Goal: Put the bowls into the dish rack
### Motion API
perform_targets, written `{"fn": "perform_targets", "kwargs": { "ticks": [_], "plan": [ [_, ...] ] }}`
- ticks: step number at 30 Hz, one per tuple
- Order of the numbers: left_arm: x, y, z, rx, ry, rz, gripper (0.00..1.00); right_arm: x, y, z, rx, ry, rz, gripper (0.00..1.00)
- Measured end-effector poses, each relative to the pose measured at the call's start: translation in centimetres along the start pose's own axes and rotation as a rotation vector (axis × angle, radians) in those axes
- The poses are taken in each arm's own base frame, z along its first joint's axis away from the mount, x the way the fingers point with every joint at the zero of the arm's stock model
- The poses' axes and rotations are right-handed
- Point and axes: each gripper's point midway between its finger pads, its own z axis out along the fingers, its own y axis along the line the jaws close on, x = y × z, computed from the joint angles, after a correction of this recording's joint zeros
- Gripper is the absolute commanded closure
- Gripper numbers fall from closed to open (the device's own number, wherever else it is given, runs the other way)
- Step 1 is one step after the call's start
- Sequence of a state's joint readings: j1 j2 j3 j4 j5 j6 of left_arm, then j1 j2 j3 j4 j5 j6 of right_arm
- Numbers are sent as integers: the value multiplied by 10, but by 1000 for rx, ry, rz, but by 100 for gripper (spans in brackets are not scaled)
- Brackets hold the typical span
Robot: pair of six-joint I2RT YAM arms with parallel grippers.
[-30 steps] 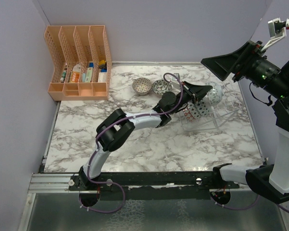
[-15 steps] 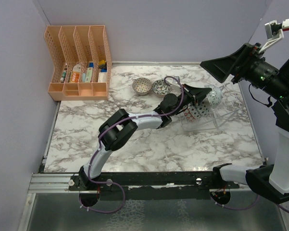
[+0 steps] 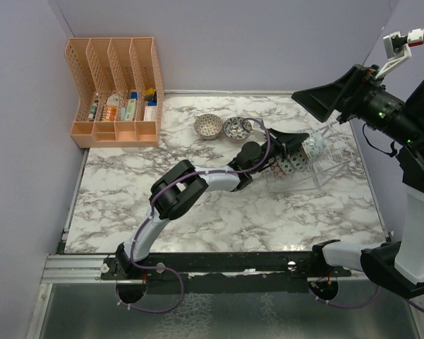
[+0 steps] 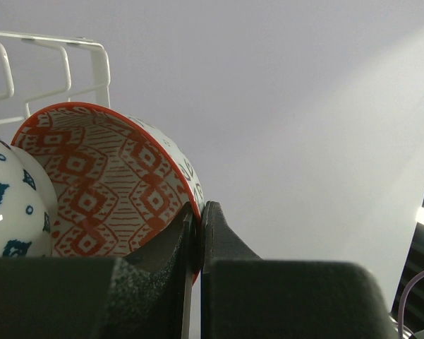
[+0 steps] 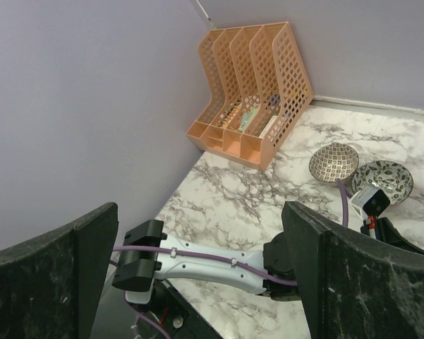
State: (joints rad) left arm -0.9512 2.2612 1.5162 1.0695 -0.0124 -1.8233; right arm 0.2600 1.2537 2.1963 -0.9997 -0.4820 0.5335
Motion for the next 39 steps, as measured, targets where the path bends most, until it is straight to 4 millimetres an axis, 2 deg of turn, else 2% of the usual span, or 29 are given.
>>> {"fn": "perform_targets", "kwargs": {
  "ticks": [23,27,39],
  "plan": [
    [-8,1,0,-13,-2,-19,100,8,-8,5,14,26,8,1],
    [-8,3,-1,-20,7,-20,97,8,-8,6,15,27,8,1],
    [-10,17,-4,-75,31,10,92,9,-9,7,17,31,11,1]
  ]
}}
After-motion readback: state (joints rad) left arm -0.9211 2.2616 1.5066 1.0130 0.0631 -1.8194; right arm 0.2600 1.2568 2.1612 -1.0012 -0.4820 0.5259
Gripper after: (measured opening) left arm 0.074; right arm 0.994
